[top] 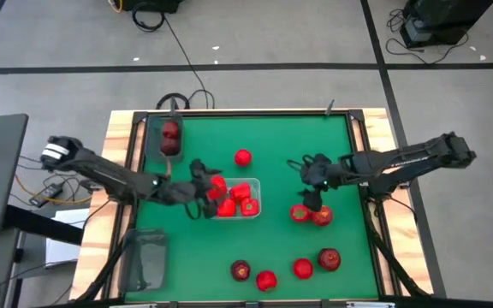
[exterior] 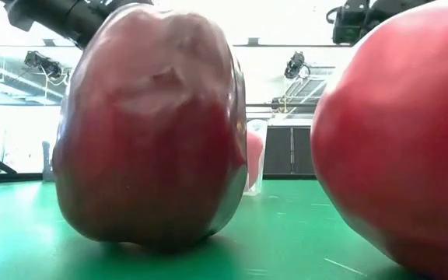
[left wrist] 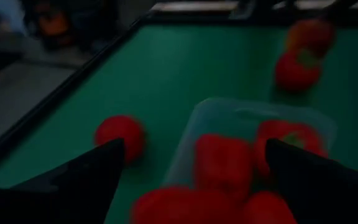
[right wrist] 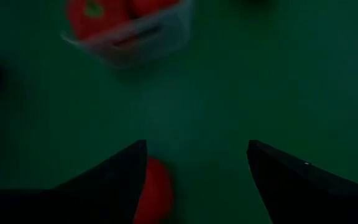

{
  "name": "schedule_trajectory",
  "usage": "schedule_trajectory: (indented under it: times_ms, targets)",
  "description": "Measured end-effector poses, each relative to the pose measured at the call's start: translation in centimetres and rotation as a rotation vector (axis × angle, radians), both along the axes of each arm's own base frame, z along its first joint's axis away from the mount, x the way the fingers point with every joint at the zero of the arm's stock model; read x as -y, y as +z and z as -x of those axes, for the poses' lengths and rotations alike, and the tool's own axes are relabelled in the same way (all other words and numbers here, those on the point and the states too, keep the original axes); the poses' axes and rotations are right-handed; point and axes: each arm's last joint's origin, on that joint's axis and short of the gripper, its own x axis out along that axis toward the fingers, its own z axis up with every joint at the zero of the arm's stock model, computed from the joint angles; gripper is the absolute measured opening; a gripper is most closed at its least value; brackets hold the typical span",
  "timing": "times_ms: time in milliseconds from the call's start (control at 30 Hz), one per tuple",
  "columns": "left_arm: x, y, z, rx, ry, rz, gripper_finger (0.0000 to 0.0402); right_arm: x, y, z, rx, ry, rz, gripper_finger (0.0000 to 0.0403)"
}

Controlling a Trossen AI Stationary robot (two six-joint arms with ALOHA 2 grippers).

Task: Sort produce into baskets
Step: Put the red apple into the top black bin

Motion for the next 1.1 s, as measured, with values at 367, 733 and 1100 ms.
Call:
schedule_trajectory:
  times_ms: [367,733,1100]
  targets:
    - [1.6,-1.0,-2.4,0.124,-0.068,-0.033,0.0393,-1.5,-0.6,1.4,-0.093,-0.132,0.018,0.0288]
    - [3.6,-0.5,-2.0,0.152,-0.164,-0.079,0.0393,-4.5,-0.7,2.5,-0.117,-0.125,-0.074,0.0288]
    - [5.6,-0.1,-1.4,0.176,-0.261,-0.138,0.0393,-7.8,-1.7,4.4,-0.164,-0.215,-0.132,0.0288]
